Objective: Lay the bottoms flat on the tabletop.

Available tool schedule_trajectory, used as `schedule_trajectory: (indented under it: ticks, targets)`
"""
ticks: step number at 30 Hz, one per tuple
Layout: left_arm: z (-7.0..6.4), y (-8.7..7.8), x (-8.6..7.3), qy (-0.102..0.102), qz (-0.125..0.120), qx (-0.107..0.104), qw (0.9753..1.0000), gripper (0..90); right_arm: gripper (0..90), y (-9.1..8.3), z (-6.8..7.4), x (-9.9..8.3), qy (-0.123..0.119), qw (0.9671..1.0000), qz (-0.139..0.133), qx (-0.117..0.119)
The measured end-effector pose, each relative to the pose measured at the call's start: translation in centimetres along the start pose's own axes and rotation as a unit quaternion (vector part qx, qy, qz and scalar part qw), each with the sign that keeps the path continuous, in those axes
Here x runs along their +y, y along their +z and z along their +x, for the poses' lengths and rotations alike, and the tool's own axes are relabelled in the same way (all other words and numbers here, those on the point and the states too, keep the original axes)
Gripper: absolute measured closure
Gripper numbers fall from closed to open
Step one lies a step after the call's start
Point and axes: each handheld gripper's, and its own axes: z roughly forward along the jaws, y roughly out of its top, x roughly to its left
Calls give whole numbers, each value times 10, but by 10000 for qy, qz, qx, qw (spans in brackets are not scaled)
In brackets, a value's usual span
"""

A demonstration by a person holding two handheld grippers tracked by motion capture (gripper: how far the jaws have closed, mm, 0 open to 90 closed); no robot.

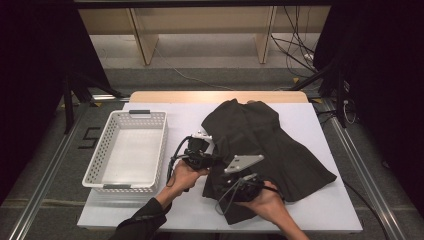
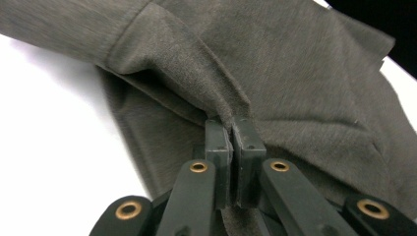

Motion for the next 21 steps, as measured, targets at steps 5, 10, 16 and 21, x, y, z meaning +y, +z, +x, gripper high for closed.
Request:
schedule_trajectory:
  ticks: [5,10,16,21]
  targets:
    - [16,-19,0,-88,-9,119,9999,861,425,-37,-48,-17,710,9966,-255,-330]
    - [33,-32,-2,-233,29,224,9995,862,385,-60,-107,-46,1386,9838,-250,-1109]
    - [43,-44,2,-371,-8,356,9987,862,313,-68,-159,-77,1944,9661,-145,-1694]
    - [48,-51,4,-460,-85,415,9980,862,246,-61,-194,-96,2318,9519,165,-1997]
